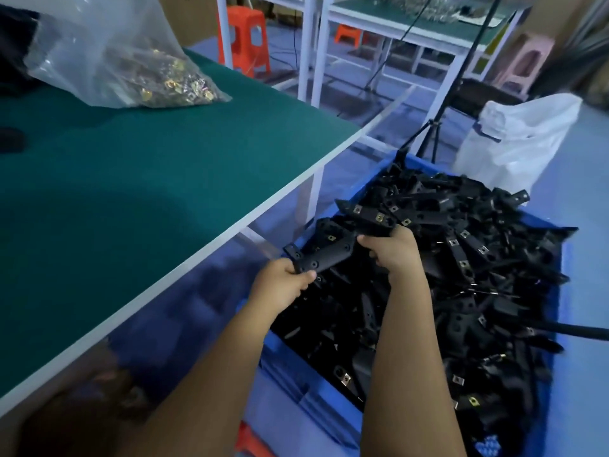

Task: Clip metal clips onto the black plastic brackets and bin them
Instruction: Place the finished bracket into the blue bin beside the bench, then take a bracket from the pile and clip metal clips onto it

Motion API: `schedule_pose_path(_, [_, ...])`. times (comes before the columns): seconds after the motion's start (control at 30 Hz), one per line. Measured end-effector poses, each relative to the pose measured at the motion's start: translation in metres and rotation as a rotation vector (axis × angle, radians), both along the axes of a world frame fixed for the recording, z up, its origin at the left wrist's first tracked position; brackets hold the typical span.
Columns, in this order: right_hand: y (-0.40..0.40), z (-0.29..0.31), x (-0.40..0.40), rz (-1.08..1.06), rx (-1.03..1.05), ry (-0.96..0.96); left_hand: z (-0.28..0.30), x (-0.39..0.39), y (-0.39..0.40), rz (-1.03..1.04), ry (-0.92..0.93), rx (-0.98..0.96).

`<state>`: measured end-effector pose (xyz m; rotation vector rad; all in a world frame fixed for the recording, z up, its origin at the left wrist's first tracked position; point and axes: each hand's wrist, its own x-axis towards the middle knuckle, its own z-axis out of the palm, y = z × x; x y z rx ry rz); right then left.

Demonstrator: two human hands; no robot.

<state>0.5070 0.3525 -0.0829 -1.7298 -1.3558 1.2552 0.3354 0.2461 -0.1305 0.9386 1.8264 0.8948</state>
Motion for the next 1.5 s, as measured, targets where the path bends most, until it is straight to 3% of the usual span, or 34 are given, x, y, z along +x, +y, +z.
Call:
schedule_pose_path(0.13, [0.001, -0.002, -0.010, 0.118, -0.157, -0.416, -0.027, 0.000, -0.018, -0.124, 0.048, -0.143])
schedule_pose_path(0.2, [-0.004, -0.005, -0.016, 0.085, -0.159, -0.485, -0.037, 0.009, -0.023, -0.174, 0.012, -0.166])
schedule_pose_path(0.47, [-0.016, -0.007, -0.027, -0.135, 0.069, -0.562, -0.041, 0.029, -0.030, -0.226, -0.156, -0.147])
schedule_pose_path(0.87, [-0.031, -0.020, -0.061, -0.159, 0.189, -0.566, -0.026, 0.015, -0.029, -0.256, -0.173, -0.103])
schedule_pose_path(0.97, [-0.033, -0.012, -0.070, -0.283, 0.307, -0.366, 0.004, 0.010, -0.023, -0.311, -0.178, -0.104])
schedule_pose_path(1.1, [-0.026, 0.032, -0.100, -0.394, 0.490, 0.161, 0.083, -0.006, 0.002, -0.492, 0.017, -0.037])
schedule_pose_path(1.17, [-0.023, 0.065, -0.121, -0.425, 0.589, 0.357, 0.122, -0.026, 0.009, -0.491, 0.146, 0.033])
schedule_pose_path(1.27, [-0.026, 0.111, -0.169, -0.408, 0.685, 0.577, 0.164, -0.074, -0.001, -0.414, 0.172, 0.143])
schedule_pose_path(1.4, [-0.057, 0.135, -0.256, -0.008, 0.728, 0.682, 0.179, -0.152, -0.040, -0.007, 0.017, 0.365])
schedule_pose_path(1.5, [-0.098, 0.127, -0.329, 0.405, 0.689, 0.620, 0.170, -0.219, -0.084, 0.414, 0.093, 0.533])
